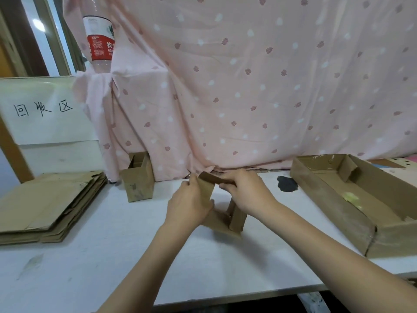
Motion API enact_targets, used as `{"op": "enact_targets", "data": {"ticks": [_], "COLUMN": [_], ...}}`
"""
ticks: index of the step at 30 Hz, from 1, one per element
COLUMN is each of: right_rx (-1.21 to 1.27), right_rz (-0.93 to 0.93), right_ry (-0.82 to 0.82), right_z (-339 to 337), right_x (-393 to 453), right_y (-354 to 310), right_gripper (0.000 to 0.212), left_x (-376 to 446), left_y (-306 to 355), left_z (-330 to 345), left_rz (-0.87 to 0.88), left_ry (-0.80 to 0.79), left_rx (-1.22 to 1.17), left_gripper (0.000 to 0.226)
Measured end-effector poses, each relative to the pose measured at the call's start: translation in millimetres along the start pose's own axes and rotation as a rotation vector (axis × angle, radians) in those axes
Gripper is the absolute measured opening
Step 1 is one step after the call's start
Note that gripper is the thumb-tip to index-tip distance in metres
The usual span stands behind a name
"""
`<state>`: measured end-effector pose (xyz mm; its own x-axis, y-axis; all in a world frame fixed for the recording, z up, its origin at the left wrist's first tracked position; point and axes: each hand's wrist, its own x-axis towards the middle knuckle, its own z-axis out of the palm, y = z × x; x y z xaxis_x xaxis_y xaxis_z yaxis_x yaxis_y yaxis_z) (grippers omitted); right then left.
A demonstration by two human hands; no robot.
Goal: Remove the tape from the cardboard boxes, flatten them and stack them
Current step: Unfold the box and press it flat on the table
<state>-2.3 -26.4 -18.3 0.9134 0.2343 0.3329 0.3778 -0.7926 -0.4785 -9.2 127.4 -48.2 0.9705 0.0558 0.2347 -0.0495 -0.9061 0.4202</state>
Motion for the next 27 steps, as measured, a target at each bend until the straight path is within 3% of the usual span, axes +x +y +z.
{"op": "enact_targets", "data": {"ticks": [2, 5, 6, 9, 11, 14, 17, 20, 23, 25, 27], "right_rx": [0.009, 0.061, 0.046, 0.125, 0.359, 0.535, 0.493, 0.542, 0.733, 0.884, 1.052], "right_rz": [-0.032, 0.040, 0.090, 0.323, 0.514, 0.556, 0.474, 0.522, 0.587, 0.613, 0.625], "right_ry": [-0.054, 0.021, 0.083, 0.058, -0.022, -0.097, -0.127, -0.093, -0.079, -0.075, -0.082], "right_z": [3, 10, 11, 13, 19, 28, 32, 30, 20, 14, 9], "right_x": [-2, -13, -16, -26, -27, -31, -31, -27, -27, -28, -29], "right_y": [3, 12, 13, 20, 26, 30, 28, 33, 37, 42, 46], "right_gripper": [0.042, 0.006, 0.016, 0.079, 0.091, 0.064, 0.040, 0.013, 0.019, 0.030, 0.026], "left_x": [-4, -6, -7, -7, -8, -12, -12, -7, -6, 5, 14], "left_y": [1, -4, -6, -8, -9, -5, -2, -6, -26, -40, -53], "left_z": [8, 15, 14, 10, 9, 8, 8, 4, 2, 4, 8], "left_rz": [-0.028, -0.065, -0.081, -0.124, -0.156, -0.170, -0.162, -0.168, -0.176, -0.255, -0.357], "left_ry": [0.038, 0.028, 0.039, 0.033, 0.027, 0.013, 0.003, -0.049, -0.154, -0.280, -0.383], "left_rx": [-0.005, -0.096, -0.124, -0.146, -0.188, -0.245, -0.329, -0.420, -0.517, -0.502, -0.579], "left_gripper": [0.067, 0.074, 0.072, 0.068, 0.065, 0.059, 0.057, 0.038, 0.039, 0.049, 0.055]}}
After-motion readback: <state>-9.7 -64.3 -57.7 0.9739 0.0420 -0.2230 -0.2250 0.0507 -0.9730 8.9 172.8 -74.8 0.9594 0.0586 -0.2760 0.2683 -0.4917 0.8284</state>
